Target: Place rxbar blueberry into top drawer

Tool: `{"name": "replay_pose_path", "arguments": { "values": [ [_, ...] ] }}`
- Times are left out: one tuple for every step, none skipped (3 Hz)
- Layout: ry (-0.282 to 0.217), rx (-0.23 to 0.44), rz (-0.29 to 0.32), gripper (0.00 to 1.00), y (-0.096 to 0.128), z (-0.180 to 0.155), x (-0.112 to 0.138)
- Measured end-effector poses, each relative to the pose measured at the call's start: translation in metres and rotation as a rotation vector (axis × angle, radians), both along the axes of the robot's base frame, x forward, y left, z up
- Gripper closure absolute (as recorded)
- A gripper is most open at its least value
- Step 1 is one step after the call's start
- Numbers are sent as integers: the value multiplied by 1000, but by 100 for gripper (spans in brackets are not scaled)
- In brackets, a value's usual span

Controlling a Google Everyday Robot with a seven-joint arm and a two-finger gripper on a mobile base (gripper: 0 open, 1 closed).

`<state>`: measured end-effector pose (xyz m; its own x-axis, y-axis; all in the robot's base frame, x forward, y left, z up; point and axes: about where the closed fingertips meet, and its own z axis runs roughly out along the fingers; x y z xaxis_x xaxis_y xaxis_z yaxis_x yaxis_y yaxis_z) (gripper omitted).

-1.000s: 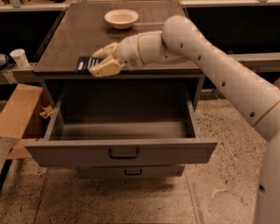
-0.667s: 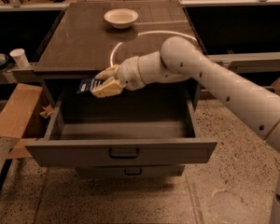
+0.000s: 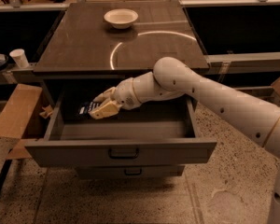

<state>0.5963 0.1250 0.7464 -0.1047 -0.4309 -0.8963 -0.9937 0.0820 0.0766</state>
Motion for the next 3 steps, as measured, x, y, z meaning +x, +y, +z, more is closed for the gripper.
{"name": "replay_pose_path", "arguments": {
  "values": [
    [56, -60, -49, 100, -6, -27, 7],
    [106, -136, -132, 100, -27, -62, 25],
    [125, -166, -170, 100, -37, -72, 37]
  ]
}}
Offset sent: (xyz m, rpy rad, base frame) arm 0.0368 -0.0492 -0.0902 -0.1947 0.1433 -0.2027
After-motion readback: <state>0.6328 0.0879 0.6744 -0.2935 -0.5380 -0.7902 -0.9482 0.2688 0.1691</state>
